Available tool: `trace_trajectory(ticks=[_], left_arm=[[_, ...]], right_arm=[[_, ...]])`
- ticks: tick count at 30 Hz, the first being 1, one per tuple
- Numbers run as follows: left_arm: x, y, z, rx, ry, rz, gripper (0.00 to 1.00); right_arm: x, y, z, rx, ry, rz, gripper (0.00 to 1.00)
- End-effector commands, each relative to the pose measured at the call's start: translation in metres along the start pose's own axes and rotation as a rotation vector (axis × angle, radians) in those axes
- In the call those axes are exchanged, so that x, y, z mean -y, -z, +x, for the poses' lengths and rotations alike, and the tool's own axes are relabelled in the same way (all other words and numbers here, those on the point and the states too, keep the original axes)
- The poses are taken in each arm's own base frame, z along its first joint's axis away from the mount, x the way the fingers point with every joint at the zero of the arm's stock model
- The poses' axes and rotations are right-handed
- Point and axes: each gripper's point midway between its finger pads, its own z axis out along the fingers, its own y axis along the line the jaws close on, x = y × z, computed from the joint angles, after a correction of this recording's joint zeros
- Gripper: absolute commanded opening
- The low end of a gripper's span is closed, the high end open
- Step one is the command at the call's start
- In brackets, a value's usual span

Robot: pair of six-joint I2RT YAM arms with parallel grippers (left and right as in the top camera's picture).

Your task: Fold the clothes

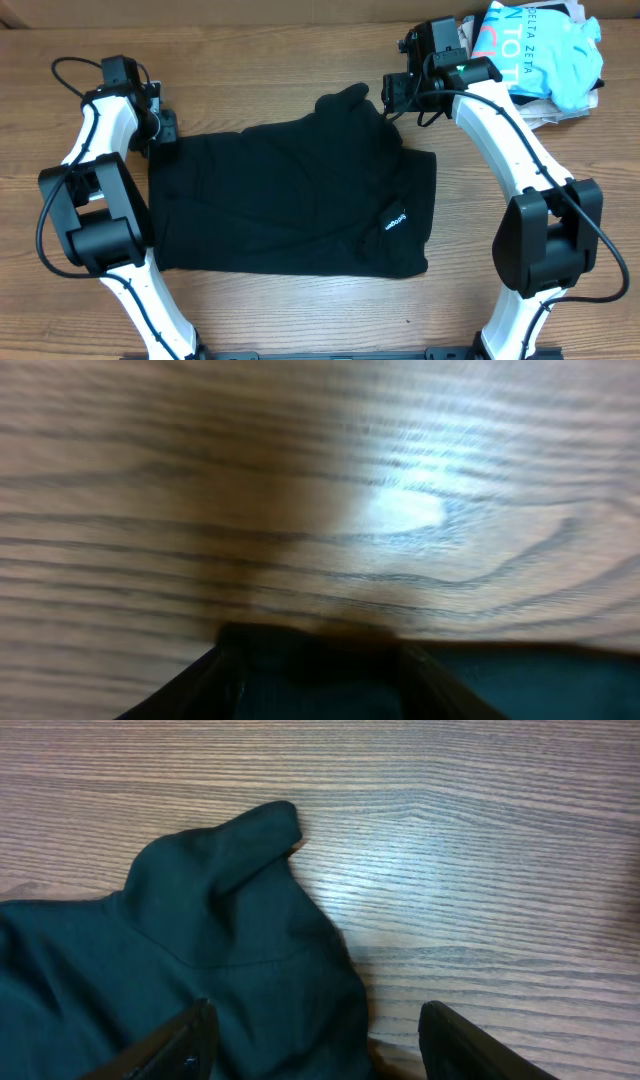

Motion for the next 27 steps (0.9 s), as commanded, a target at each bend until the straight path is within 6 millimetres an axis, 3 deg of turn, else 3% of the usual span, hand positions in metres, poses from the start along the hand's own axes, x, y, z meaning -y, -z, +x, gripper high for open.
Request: trace_trajectory(ticks=[1, 4, 7, 9, 15, 19, 27], left_arm=[[0.000, -0.023, 0.015, -0.067, -0.013, -0.001, 0.52], [0.000, -0.025, 0.019, -0.083, -0.010, 0.001, 0.47], [0.000, -0.025, 0.019, -0.083, -0.010, 0.000, 0.16], [0.000, -0.025, 0.020, -0.087, -0.010, 0.000, 0.04], [0.000, -0.022, 0.024, -0.106, 0.018, -0.002, 0.04], [0.001, -0.022, 0.026, -0.113, 0.025, 0.002, 0.04], [0.003, -0.021, 0.029, -0.124, 0.042, 0.006, 0.04]], right_arm=[[0.001, 0.000, -0.003, 0.008, 0.005, 0.008, 0.68], [0.001, 0.000, -0.003, 0.009, 0.005, 0.008, 0.68], [0.001, 0.000, -0.005, 0.018, 0.006, 0.006, 0.68], [-0.001, 0.000, -0.009, 0.032, 0.007, 0.000, 0.68], [-0.011, -0.002, -0.025, 0.099, 0.021, -0.029, 0.68], [-0.023, -0.014, -0.034, 0.139, 0.042, -0.052, 0.68], [-0.036, -0.070, -0.034, 0.162, 0.071, -0.073, 0.67]])
